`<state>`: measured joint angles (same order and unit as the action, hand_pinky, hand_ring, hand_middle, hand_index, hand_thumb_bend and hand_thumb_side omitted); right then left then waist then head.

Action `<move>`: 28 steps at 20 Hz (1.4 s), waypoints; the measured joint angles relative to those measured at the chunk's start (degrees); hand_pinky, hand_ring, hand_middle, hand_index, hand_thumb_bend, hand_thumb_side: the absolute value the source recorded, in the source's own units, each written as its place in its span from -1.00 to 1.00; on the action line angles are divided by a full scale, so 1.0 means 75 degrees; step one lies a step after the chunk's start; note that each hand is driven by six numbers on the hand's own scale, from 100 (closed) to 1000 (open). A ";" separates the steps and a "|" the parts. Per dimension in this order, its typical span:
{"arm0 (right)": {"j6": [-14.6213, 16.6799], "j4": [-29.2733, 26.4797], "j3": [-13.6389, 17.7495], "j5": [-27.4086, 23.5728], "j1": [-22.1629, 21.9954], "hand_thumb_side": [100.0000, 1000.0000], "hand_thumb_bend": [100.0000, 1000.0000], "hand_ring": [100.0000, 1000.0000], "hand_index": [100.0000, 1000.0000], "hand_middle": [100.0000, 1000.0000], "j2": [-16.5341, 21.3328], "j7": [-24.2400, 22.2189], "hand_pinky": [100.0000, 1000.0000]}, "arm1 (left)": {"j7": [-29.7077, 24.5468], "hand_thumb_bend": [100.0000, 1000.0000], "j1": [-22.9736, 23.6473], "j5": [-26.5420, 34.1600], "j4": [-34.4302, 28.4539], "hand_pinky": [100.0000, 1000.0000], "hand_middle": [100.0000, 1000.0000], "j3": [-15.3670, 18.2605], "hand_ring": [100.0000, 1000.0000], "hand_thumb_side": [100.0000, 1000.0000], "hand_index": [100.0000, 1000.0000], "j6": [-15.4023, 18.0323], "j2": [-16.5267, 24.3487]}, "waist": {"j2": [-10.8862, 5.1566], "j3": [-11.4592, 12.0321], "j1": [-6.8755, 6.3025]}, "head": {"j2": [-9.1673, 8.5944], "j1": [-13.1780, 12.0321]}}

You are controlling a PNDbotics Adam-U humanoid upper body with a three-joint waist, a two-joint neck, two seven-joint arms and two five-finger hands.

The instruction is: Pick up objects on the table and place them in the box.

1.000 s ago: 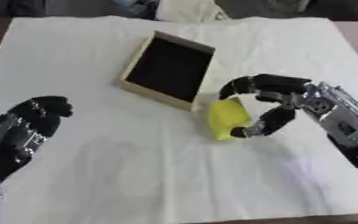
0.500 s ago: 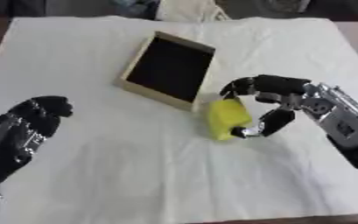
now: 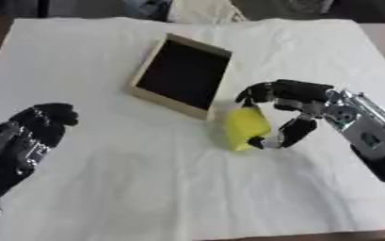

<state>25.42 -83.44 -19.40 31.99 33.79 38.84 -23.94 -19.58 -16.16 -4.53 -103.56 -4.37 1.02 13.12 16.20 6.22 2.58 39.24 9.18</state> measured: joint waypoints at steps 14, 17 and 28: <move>-0.0454 -0.1573 0.0584 -0.1486 0.0311 -0.11 -0.52 0.60 0.29 0.64 0.1110 -0.0223 0.51 | -0.0103 -0.21 -0.0080 0.0001 0.0000 0.75 0.28 -0.0081 0.42 0.36 0.55 0.0014 0.0003 | -0.0004 0.0352 0.0215 | -0.0046 0.0022; -0.0557 -0.1513 0.0738 -0.1533 0.0499 -0.11 -0.53 0.60 0.29 0.64 0.1140 -0.0242 0.52 | -0.0184 -0.21 -0.0197 0.0024 0.0000 0.75 0.28 -0.0158 0.42 0.36 0.55 0.0022 0.0003 | 0.0008 0.0599 0.0294 | -0.0105 0.0203; -0.0932 -0.0393 0.1189 -0.1378 0.1018 -0.06 -0.61 0.58 0.30 0.62 0.0955 -0.0138 0.50 | -0.0251 -0.20 -0.0425 0.0186 -0.0002 0.72 0.23 -0.0384 0.38 0.32 0.53 0.0015 0.0001 | 0.0051 0.1435 0.0396 | -0.0273 0.0956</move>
<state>18.42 -86.39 -10.49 21.66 41.43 46.00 -24.98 -21.47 -19.35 -3.14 -103.57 -7.25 1.14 13.13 16.59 16.98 5.55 37.19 16.35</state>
